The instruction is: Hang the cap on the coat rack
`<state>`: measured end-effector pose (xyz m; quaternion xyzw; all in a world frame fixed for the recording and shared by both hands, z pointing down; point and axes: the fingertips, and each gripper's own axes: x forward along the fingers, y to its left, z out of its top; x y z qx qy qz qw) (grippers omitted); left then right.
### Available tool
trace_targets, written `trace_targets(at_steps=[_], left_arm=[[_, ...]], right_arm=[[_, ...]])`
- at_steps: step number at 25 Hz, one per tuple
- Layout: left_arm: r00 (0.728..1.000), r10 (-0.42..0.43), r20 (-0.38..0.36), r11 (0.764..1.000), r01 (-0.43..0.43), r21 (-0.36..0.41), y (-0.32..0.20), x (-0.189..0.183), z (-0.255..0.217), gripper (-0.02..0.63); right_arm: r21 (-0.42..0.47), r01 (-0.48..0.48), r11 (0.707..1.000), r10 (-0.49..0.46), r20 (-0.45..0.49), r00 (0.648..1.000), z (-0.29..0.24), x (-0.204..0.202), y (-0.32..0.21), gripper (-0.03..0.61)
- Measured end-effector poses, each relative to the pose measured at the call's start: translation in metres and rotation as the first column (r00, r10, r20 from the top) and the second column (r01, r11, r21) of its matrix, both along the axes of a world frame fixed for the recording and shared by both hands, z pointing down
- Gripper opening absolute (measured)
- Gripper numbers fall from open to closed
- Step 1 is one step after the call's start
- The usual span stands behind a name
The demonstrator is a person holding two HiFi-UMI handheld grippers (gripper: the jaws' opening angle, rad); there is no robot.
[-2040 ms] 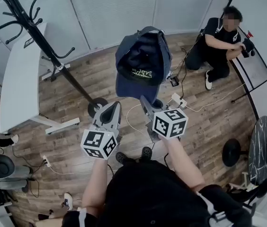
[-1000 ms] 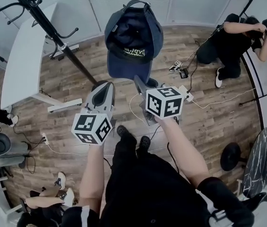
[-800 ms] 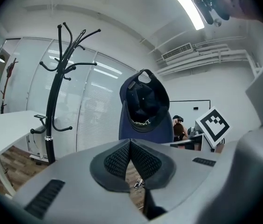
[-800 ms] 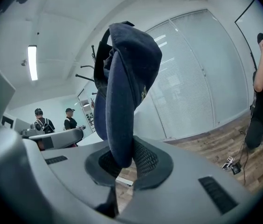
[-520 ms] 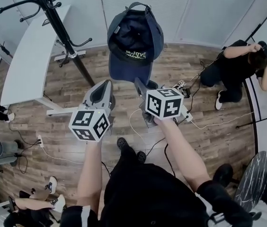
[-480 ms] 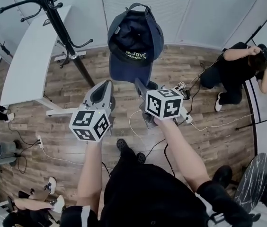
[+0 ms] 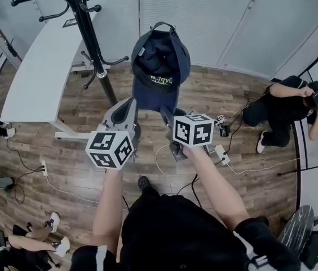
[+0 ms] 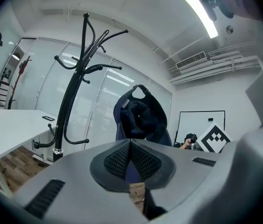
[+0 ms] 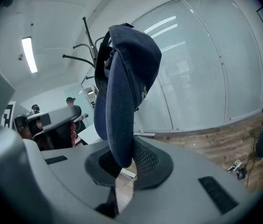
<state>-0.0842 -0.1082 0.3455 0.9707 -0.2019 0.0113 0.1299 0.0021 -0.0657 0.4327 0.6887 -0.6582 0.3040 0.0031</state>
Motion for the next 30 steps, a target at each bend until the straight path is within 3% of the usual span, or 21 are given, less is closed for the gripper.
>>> trace_targets(at_steps=[9,15,21,30], left_arm=[[0.999,-0.041,0.024,0.996,0.042,-0.075,-0.039,-0.012,0.039,0.015],[0.994,-0.091,0.061,0.99,0.097,-0.107,-0.05,0.004,0.055,0.015],[0.971,-0.211,0.109,0.967,0.224,-0.125,-0.066,0.02,0.071,0.015],[0.911,-0.38,0.161,0.903,0.403,-0.151,-0.092,0.052,0.08,0.015]], right_arm=[[-0.109,0.08,0.991,-0.072,0.08,0.994,0.053,-0.024,-0.022,0.044],[-0.196,0.203,0.959,-0.188,0.092,0.978,0.098,-0.029,-0.025,0.044],[-0.249,0.359,0.9,-0.331,0.149,0.932,0.131,-0.016,-0.04,0.044],[-0.286,0.554,0.782,-0.508,0.224,0.832,0.155,0.022,-0.067,0.044]])
